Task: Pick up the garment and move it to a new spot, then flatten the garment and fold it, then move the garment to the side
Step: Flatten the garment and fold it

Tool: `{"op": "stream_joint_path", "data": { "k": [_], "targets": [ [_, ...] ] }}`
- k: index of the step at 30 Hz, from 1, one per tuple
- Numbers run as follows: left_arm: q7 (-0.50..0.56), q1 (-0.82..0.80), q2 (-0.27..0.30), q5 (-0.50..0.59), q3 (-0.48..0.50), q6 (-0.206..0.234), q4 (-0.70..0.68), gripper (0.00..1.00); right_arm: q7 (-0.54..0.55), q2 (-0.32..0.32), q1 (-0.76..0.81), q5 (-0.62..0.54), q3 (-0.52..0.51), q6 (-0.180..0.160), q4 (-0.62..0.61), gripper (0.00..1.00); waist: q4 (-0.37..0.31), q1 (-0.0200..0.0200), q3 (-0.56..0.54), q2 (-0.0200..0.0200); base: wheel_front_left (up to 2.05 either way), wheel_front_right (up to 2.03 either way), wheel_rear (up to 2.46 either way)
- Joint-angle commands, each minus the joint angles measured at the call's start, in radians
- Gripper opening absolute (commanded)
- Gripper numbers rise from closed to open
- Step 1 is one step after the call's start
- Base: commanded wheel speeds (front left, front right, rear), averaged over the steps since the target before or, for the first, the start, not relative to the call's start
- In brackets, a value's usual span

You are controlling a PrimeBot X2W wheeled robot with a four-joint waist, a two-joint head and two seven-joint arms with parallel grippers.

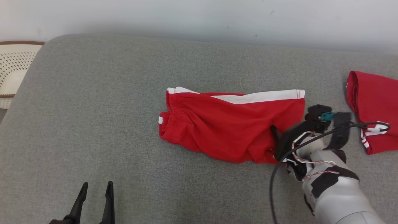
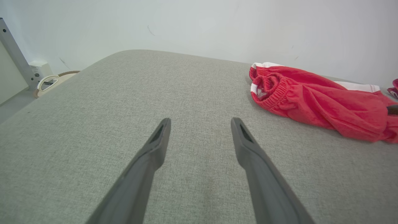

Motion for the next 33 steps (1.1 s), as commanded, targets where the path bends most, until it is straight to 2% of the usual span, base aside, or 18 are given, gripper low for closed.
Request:
{"op": "stream_joint_path", "data": {
  "k": [1,7,16,26,33],
  "targets": [
    [-0.006,-0.006,0.008,-0.01,0.001,0.003,0.006,1.0,-0.006,0.022,0.026,0.011,0.021,0.001,0.006,0.0,-0.003,0.0,-0.003,0.0,0.0,0.0,0.0],
    [-0.007,0.01,0.013,-0.012,0.001,0.006,0.017,1.0,-0.089,-0.032,0.046,0.056,0.084,0.0,-0.029,0.0,-0.014,0.0,-0.043,0.0,0.0,0.0,0.0],
    [0.003,0.056,0.017,-0.018,0.0,0.02,-0.011,1.0,-0.101,-0.126,0.111,0.157,0.2,0.0,-0.119,0.0,-0.05,0.0,-0.104,0.0,0.0,0.0,0.0],
    [0.007,0.069,0.013,-0.021,-0.012,0.026,-0.025,1.0,-0.062,-0.153,0.142,0.33,0.313,0.0,-0.316,0.0,-0.065,0.0,-0.111,0.0,0.0,0.0,0.0],
    [0.008,0.06,0.007,-0.026,-0.034,0.02,-0.018,1.0,-0.034,-0.135,0.121,0.352,0.418,0.0,-0.405,0.0,-0.036,0.0,-0.114,0.0,0.0,0.0,0.0]
  ]
}}
